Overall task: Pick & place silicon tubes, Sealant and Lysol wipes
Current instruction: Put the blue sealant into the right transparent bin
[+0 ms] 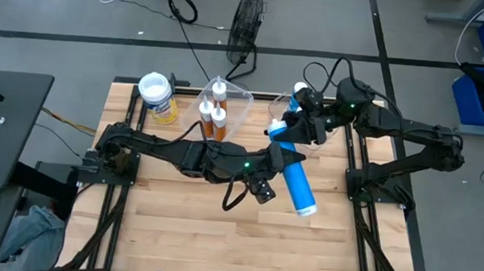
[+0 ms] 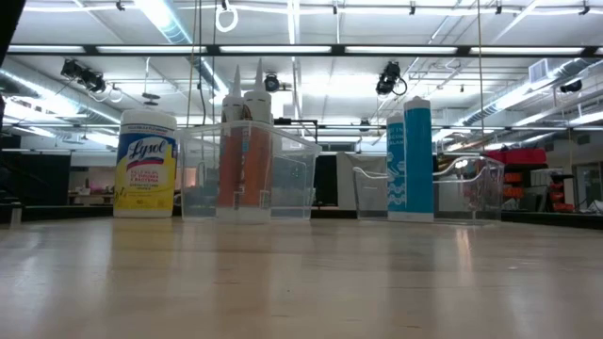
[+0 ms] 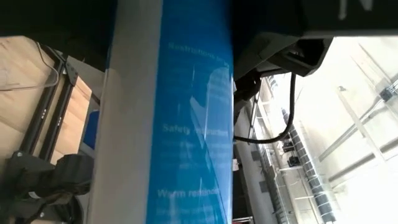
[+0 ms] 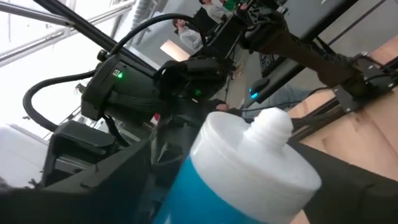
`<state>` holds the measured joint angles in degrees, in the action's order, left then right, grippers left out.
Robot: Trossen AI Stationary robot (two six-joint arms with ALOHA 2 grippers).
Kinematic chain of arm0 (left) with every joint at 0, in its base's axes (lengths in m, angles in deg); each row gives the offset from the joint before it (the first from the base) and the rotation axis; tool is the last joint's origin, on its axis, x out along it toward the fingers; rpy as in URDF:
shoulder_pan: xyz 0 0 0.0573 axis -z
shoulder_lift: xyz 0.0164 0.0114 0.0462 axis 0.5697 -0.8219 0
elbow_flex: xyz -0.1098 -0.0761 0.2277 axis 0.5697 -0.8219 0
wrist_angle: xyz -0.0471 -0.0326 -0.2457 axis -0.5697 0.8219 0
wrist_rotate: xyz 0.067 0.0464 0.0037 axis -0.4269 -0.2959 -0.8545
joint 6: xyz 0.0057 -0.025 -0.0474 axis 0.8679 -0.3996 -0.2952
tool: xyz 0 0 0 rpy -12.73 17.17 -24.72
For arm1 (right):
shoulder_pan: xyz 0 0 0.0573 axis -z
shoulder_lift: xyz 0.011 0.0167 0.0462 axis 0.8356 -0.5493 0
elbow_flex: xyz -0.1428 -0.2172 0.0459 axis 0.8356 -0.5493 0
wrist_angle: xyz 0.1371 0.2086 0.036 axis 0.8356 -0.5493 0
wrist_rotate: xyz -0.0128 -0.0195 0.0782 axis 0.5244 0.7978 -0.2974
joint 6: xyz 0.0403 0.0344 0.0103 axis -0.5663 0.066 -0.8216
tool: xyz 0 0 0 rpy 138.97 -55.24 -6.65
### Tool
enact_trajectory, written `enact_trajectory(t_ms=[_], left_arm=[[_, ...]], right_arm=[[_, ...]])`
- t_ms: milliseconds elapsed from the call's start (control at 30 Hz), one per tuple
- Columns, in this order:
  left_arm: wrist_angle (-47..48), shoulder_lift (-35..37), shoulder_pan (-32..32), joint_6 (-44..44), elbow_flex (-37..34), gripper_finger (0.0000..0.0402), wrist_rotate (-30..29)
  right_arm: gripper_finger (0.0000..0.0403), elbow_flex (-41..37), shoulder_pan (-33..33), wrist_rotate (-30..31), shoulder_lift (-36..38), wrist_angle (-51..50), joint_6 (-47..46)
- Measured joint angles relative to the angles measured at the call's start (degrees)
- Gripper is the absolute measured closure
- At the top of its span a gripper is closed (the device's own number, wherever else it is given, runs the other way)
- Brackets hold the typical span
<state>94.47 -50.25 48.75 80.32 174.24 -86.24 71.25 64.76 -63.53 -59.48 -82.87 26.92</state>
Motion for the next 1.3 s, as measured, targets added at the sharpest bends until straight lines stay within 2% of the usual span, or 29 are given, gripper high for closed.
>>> enact_trajectory(t_ms=[100, 300, 500, 667, 967, 1167, 1300], left_arm=[[0.1, 0.0, 0.0, 0.2, 0.0, 0.0188, 0.0], [0.5, 0.0, 0.0, 0.8, 0.0, 0.0189, -0.9], [0.9, 0.0, 0.0, 0.9, -0.2, 0.0189, -0.9], [0.7, 0.0, 0.0, 0.8, -0.2, 0.0189, -0.8], [1.5, 0.0, 0.0, 3.4, -0.2, 0.019, -0.7], [1.4, 0.0, 0.0, 4.0, -0.2, 0.019, -0.8], [1.0, 0.0, 0.0, 2.9, -0.2, 0.0165, -0.8]], right_arm=[[0.0029, 0.0, 0.0, -1.0, 0.0, 0.0, -1.2], [0.0024, 0.1, 0.0, -5.2, 0.2, -1.1, -5.4], [0.0028, 0.1, 0.0, -4.2, 0.3, -2.5, -4.5], [0.0062, 0.1, 0.0, -4.0, 0.3, -2.8, -4.0], [0.0187, 0.1, 0.0, -3.6, 0.2, -3.5, -4.7], [0.0187, 0.1, -0.1, -3.2, 0.2, -3.6, -4.3], [0.0188, 0.2, -0.1, -3.3, 0.2, -3.2, -4.0]])
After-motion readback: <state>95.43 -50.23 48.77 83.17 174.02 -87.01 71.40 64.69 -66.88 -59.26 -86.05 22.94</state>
